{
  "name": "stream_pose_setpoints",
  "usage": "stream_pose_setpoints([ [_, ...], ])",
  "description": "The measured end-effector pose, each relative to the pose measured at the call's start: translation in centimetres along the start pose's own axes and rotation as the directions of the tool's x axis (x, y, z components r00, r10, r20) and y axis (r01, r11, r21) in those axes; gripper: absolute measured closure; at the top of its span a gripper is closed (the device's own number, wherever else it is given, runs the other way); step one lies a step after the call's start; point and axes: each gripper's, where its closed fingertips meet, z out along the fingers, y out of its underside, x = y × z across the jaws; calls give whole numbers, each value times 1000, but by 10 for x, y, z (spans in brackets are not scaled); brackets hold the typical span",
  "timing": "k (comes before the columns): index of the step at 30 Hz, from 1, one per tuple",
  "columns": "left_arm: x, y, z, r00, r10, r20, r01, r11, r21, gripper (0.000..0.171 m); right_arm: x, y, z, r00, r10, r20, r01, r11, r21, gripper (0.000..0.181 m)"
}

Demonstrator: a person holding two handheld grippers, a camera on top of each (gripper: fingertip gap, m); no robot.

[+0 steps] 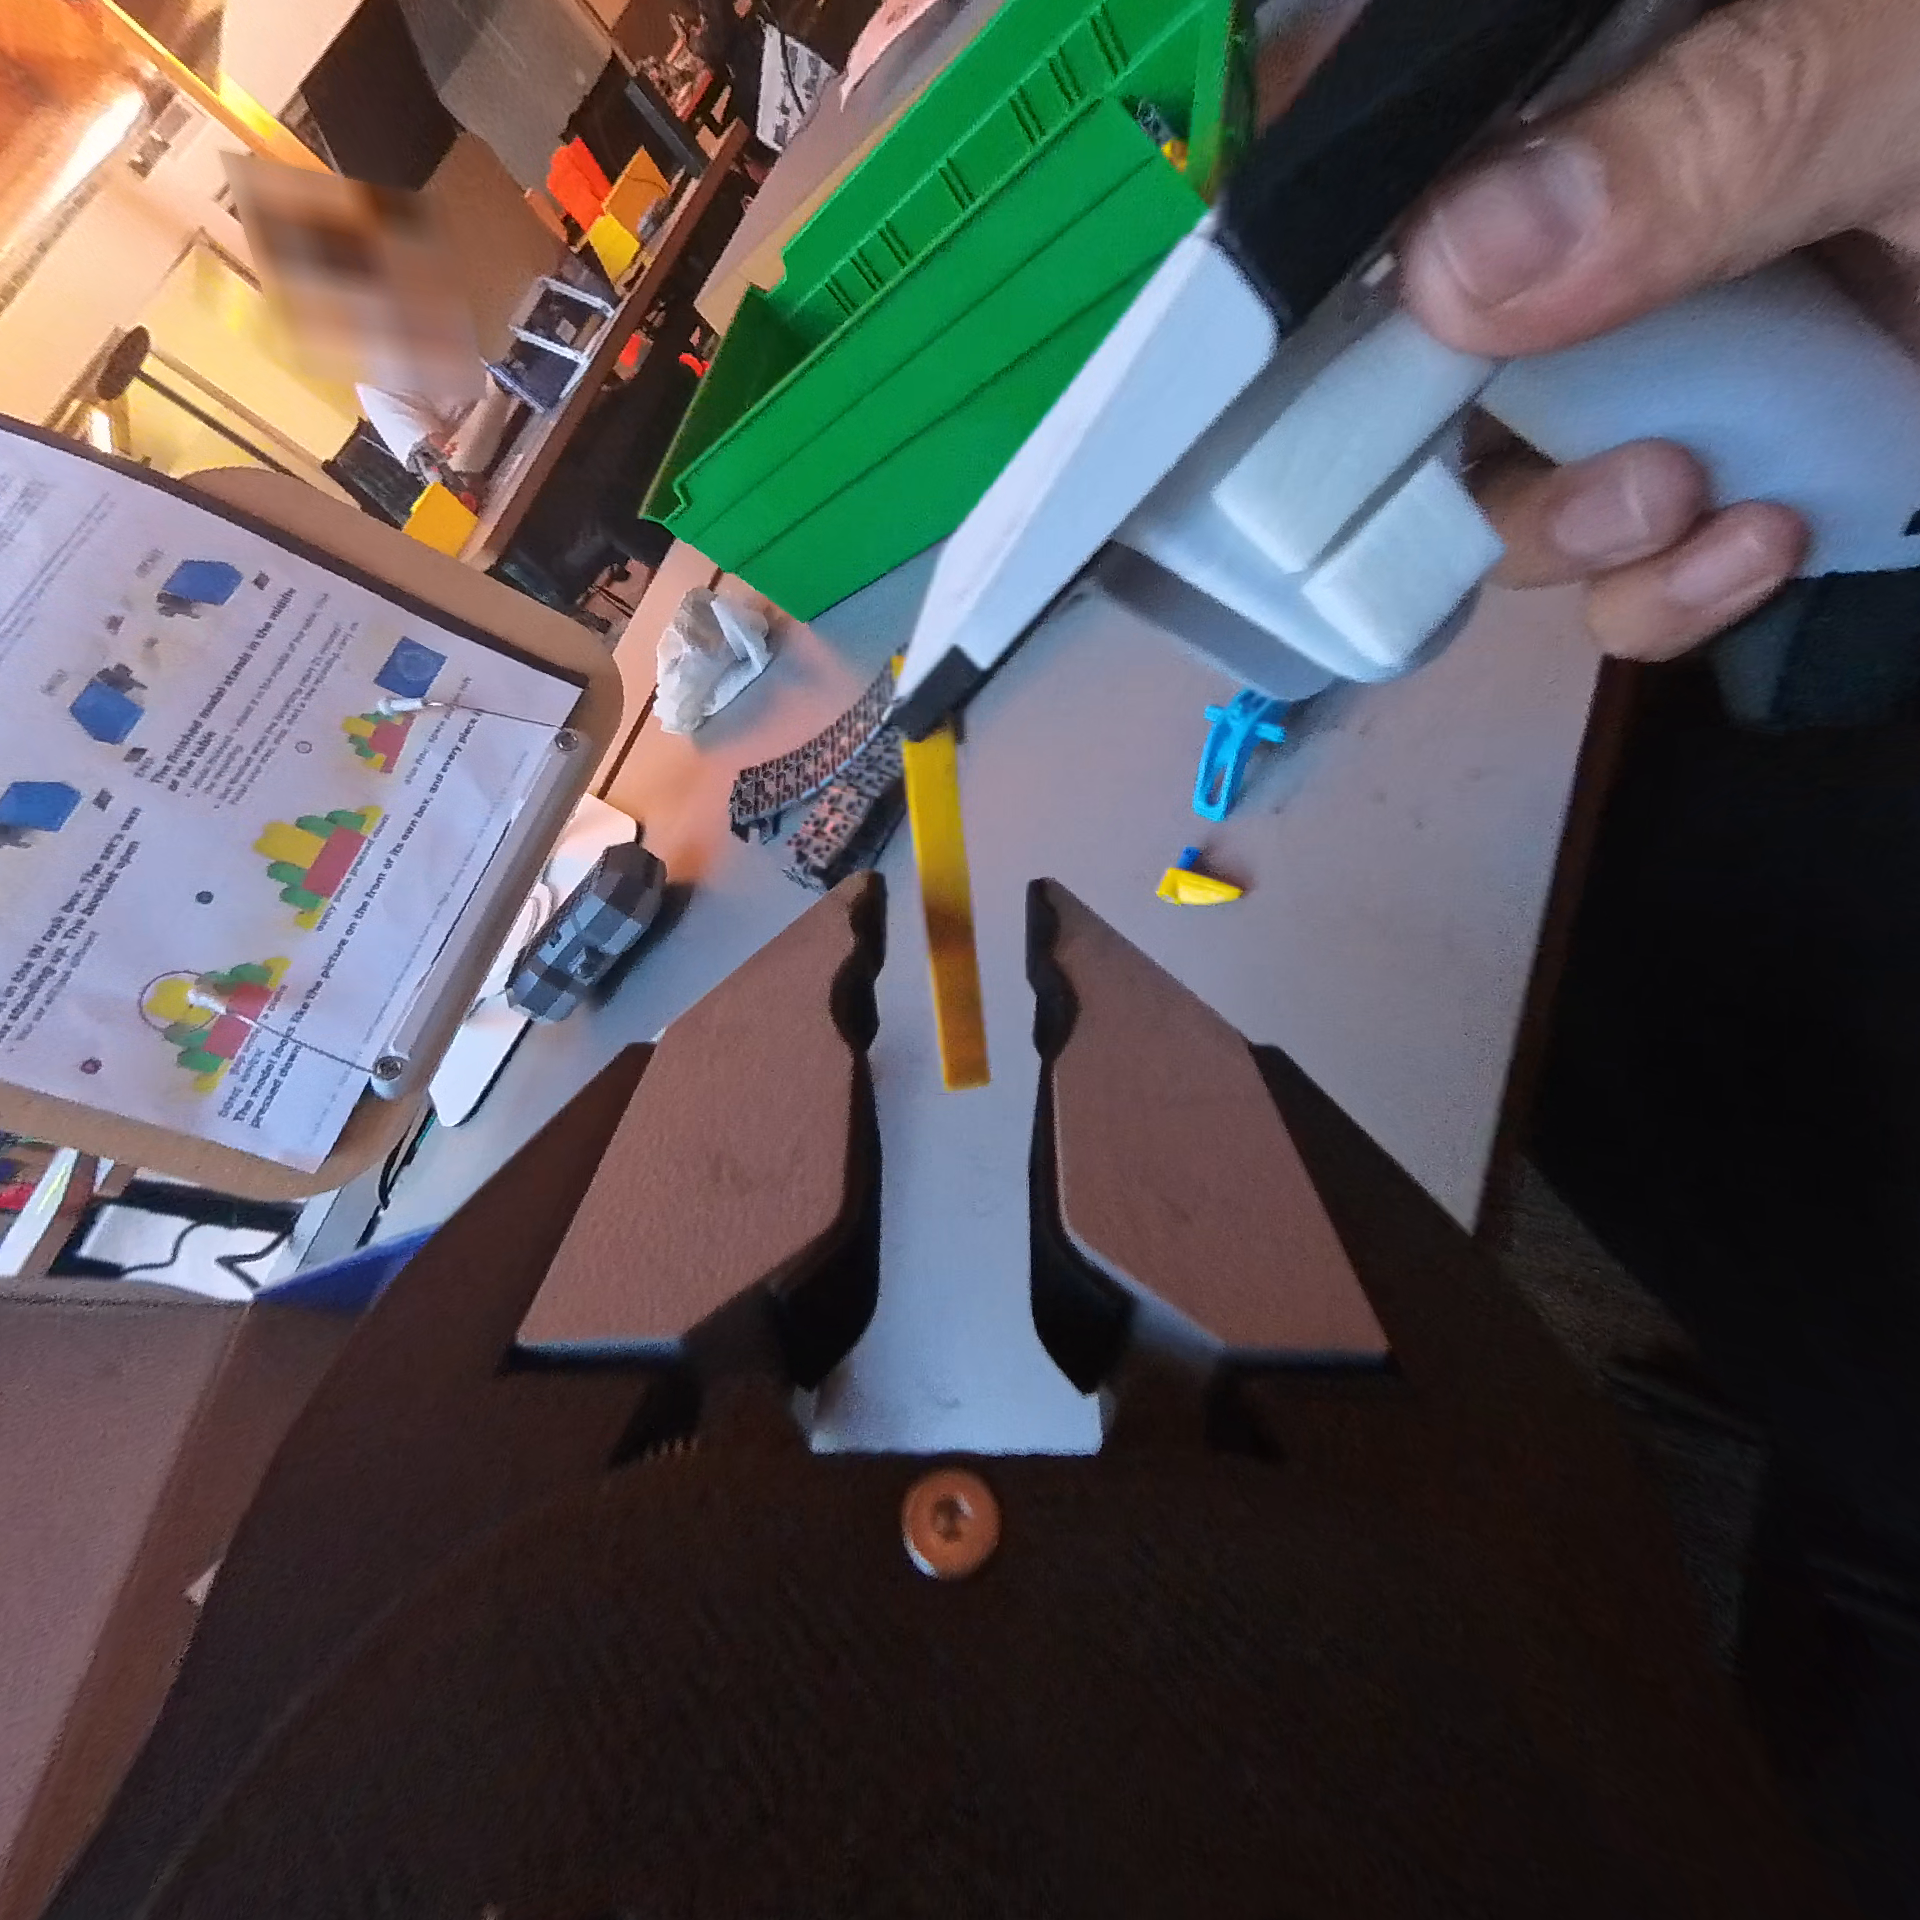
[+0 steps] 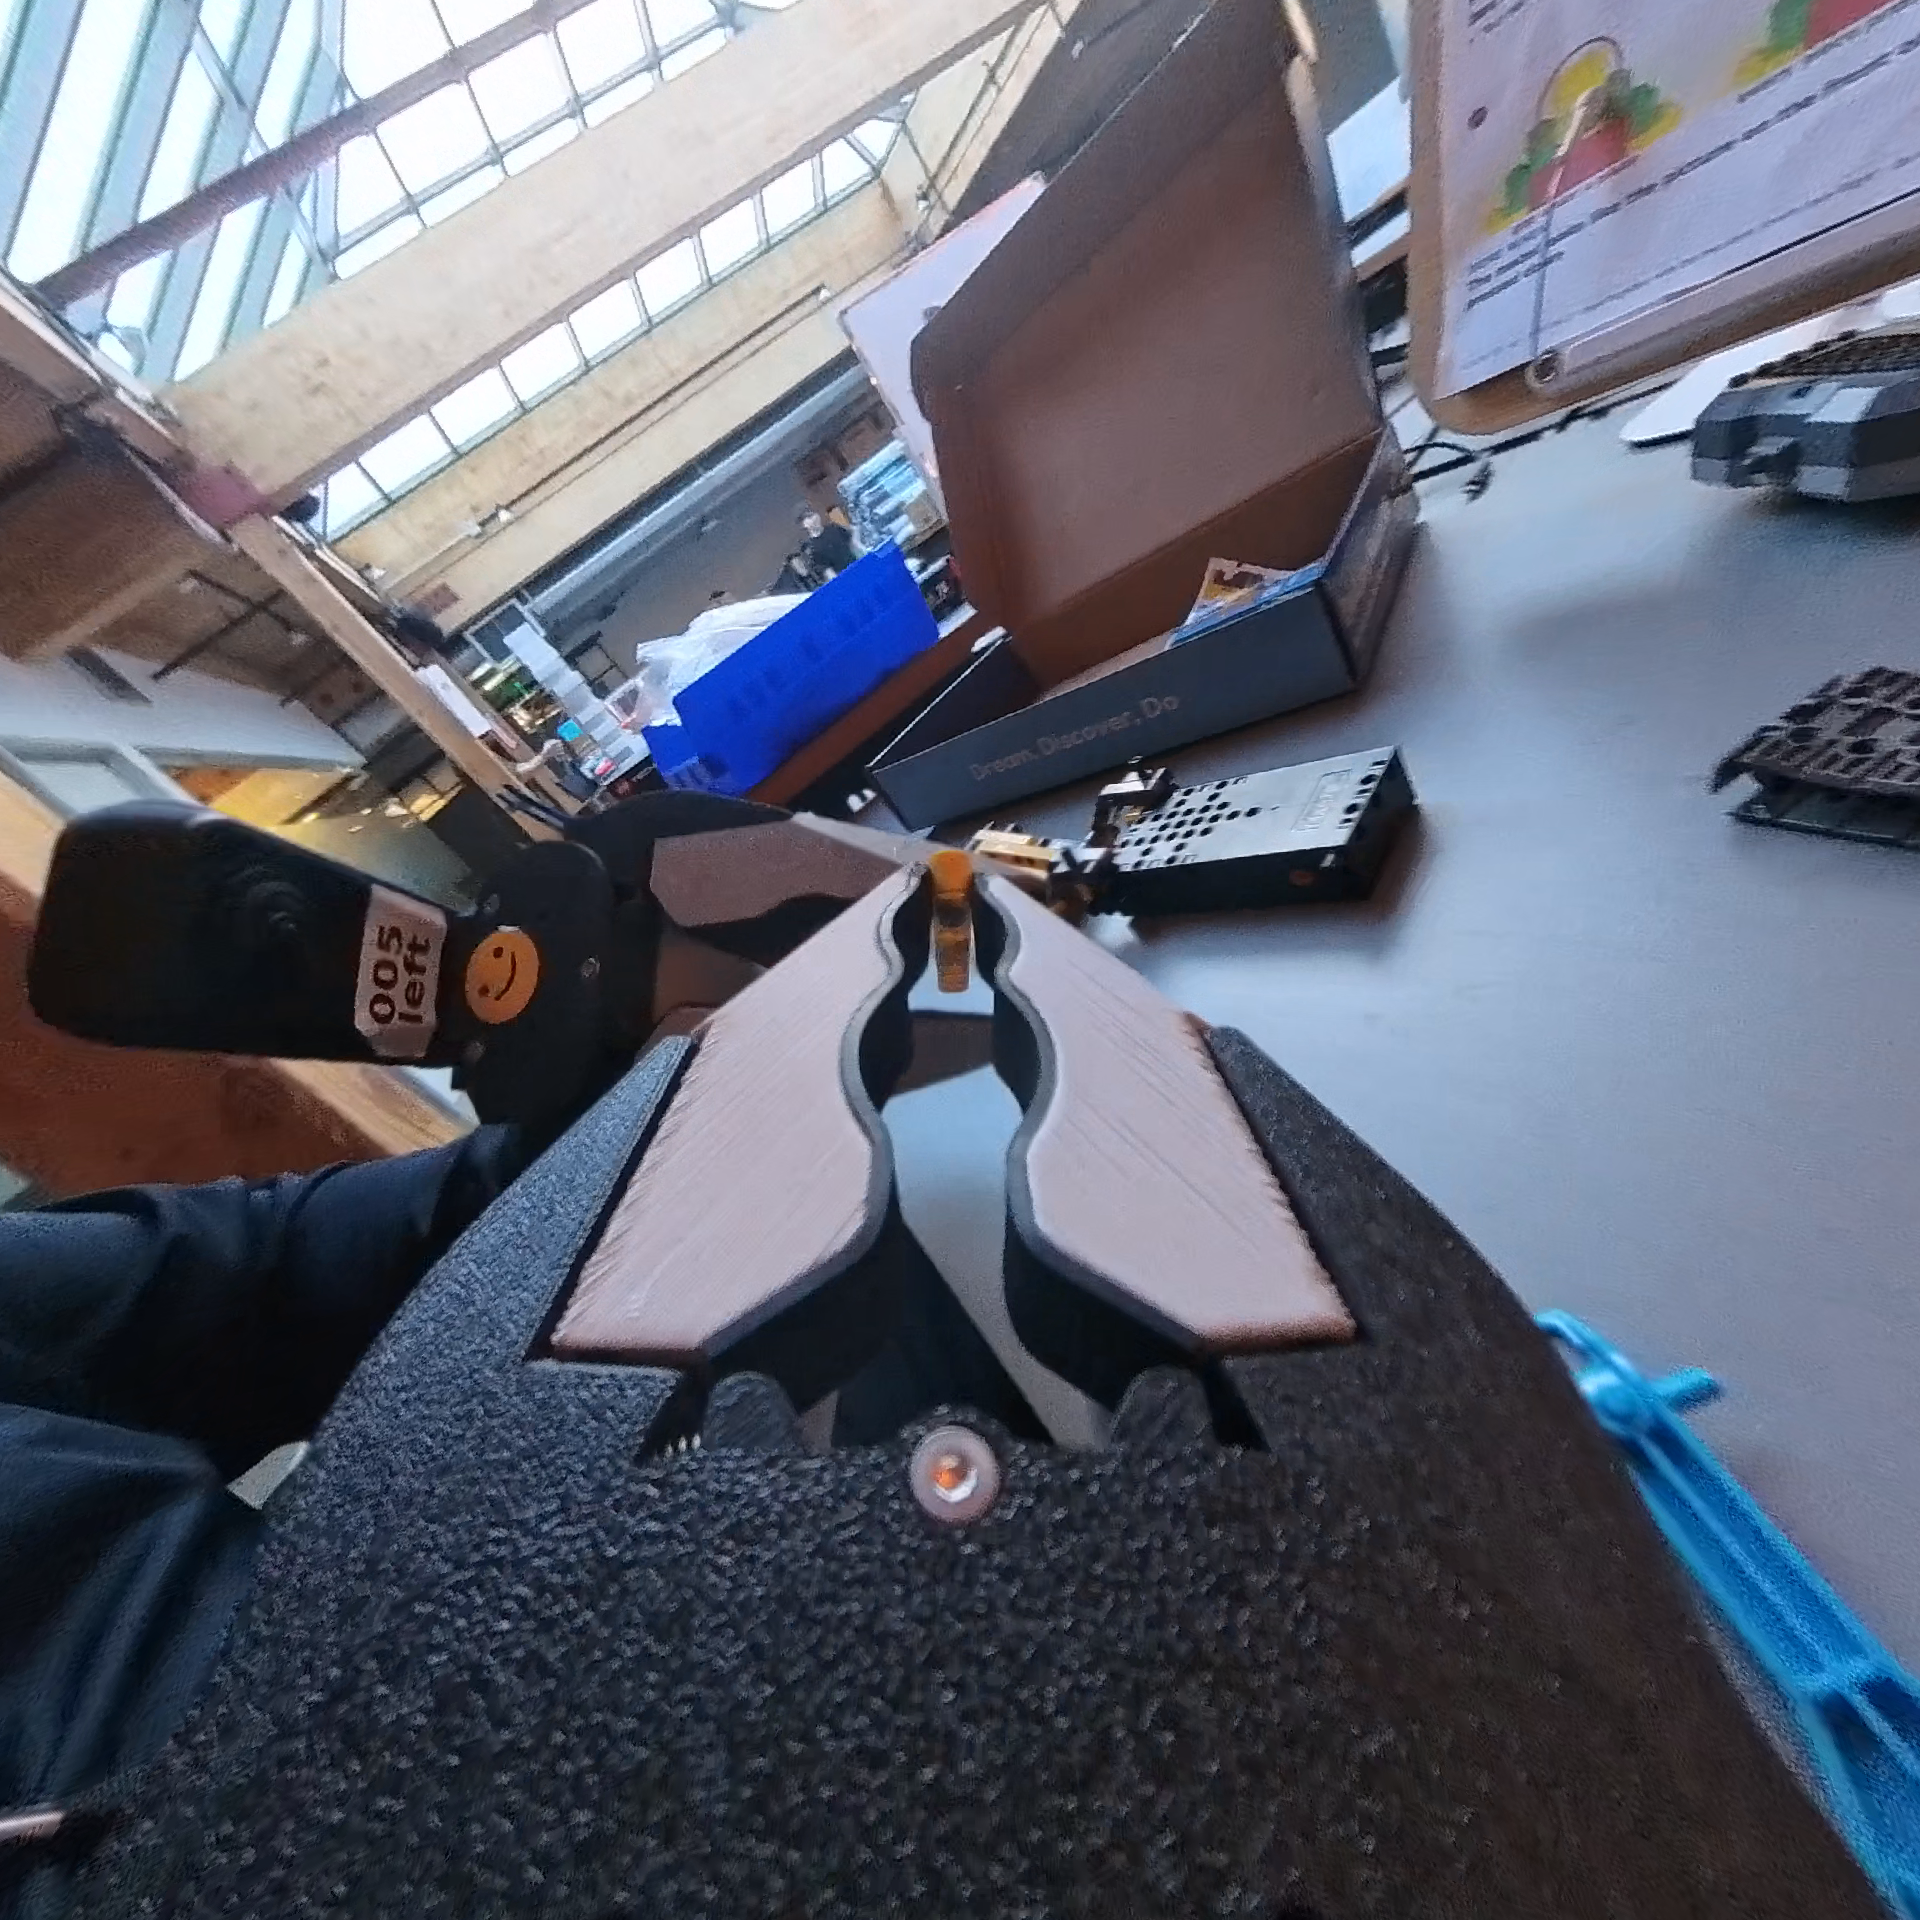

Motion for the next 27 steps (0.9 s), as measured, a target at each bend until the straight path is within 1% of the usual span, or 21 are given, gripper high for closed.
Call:
stream_pose_setpoints([
  [2,-4,-2,9,1000,-3,-20,3,1000,11,152,8,-4,-5,999,-20,-33,21,1000,11,178],
  [5,-5,-10,22,997,-12,-75,17,998,58,157,18,-12,-13,998,-23,-61,25,999,36,178],
  [7,-3,-13,33,994,-17,-111,25,997,70,156,23,-17,-17,998,-11,-69,14,998,54,178],
  [9,-1,-14,44,990,-25,-139,35,997,65,151,29,-21,-22,997,7,-82,0,996,85,178],
  [10,-1,-15,48,989,-20,-149,31,997,74,153,32,-22,-24,996,9,-94,0,995,95,179],
  [11,1,-19,50,987,0,-161,15,995,96,166,34,-22,-26,994,6,-107,4,995,99,178],
  [18,-11,-27,73,970,182,-161,-155,973,169,166,50,-35,-32,988,10,-154,10,992,126,179],
  [21,-19,-31,84,960,216,-177,-183,965,189,166,59,-44,-31,985,-6,-172,29,991,134,178],
  [22,-22,-30,88,960,223,-171,-190,964,186,166,62,-47,-30,985,-14,-171,35,992,120,178],
  [24,-28,-25,97,961,229,-159,-201,964,171,166,72,-49,-26,982,-83,-171,89,996,31,179],
  [26,-34,-13,106,964,223,-144,-207,971,120,166,88,-46,-23,954,-234,-188,212,969,-129,176],
  [27,-35,-6,111,966,217,-142,-204,974,100,166,94,-46,-22,932,-318,-175,281,938,-204,166],
])
